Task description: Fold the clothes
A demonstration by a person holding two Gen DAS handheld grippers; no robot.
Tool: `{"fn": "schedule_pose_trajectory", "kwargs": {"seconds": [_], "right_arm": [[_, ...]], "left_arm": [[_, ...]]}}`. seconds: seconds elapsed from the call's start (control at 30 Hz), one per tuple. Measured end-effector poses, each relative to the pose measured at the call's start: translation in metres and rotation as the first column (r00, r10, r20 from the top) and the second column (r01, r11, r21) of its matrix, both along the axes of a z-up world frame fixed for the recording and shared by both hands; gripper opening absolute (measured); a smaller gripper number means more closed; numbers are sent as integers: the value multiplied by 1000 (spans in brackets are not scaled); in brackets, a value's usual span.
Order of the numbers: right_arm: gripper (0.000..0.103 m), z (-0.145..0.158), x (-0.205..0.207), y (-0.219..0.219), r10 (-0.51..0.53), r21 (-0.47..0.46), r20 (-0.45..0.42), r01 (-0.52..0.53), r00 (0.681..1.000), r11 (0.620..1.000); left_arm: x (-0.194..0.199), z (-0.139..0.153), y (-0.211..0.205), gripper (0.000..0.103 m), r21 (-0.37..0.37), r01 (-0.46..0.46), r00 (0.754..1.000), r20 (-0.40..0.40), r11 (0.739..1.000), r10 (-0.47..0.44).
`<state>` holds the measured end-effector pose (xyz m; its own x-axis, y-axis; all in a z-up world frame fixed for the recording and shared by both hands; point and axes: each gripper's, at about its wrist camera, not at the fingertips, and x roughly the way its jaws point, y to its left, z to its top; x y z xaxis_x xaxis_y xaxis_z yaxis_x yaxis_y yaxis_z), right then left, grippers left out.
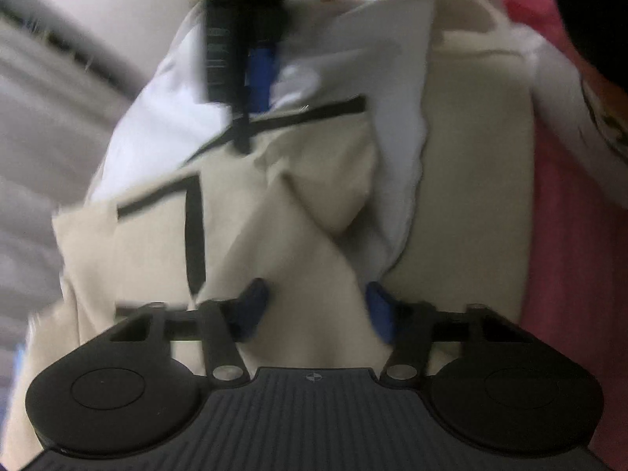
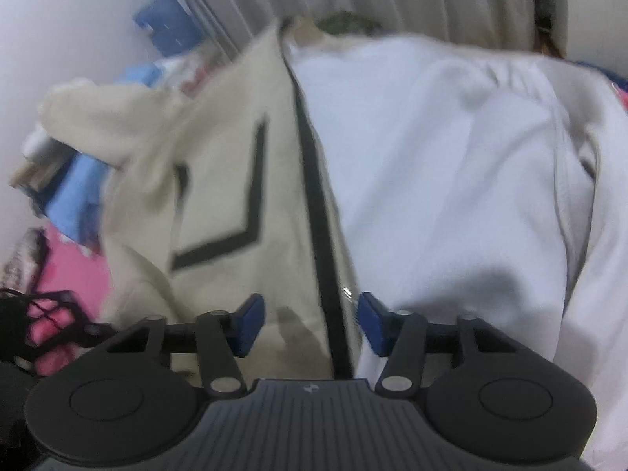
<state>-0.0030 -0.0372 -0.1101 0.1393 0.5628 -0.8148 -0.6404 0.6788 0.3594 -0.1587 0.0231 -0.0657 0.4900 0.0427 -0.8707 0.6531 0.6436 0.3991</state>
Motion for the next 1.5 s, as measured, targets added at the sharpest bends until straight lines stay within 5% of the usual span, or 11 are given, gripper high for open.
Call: {"fn": "schedule_pose_trajectory", "kwargs": {"seconds": [0.07, 0.13, 0.2, 0.5, 0.73, 0.9, 0.97, 1.03, 1.1, 1.27, 1.5], "right_arm": [[27, -5, 0, -1, -12, -35, -4, 12, 1000, 999], [16, -5, 2, -7, -49, -28, -28, 48, 998, 998], [7, -3, 3, -13, -83, -10, -60, 83, 995, 997], [2, 28, -5, -29, -92, 65, -153, 103, 984, 993], [3, -1, -13, -31, -122, -6, -273, 125, 954, 992], [35, -9, -15, -31, -132, 42, -324, 154, 937, 987], [38, -15, -16, -28, -127, 55, -361, 157, 924, 986], [32, -19, -20, -22, -105, 42, -362, 129, 926, 991], [7, -21, -26, -18, -78, 34, -359, 97, 930, 995], [6, 2, -37, -27, 51, 156, -424, 17, 904, 988], [6, -17, -43, -27, 24, 75, -500, 16, 866, 997]], "left_arm": [[0, 6, 8, 32, -1, -55, 998, 6, 998, 55], [0, 9, 16, 5, -7, -101, 995, -8, 995, 101], [-1, 12, 23, 1, -34, -125, 992, -36, 992, 124], [-41, 39, 67, 0, -97, -50, 989, -144, 994, 36], [-50, 31, 99, 0, -146, -123, 939, -336, 982, 68], [-47, 27, 102, 0, -191, -117, 918, -395, 975, 33], [-46, 24, 106, 0, -205, -121, 914, -405, 971, 28], [-45, 23, 108, 0, -212, -125, 914, -405, 969, 29], [-46, 25, 111, 0, -220, -119, 918, -396, 968, 23], [-48, 37, 119, 0, -265, -115, 928, -372, 957, 9], [-46, 38, 136, 0, -323, -111, 932, -361, 940, -14]]}}
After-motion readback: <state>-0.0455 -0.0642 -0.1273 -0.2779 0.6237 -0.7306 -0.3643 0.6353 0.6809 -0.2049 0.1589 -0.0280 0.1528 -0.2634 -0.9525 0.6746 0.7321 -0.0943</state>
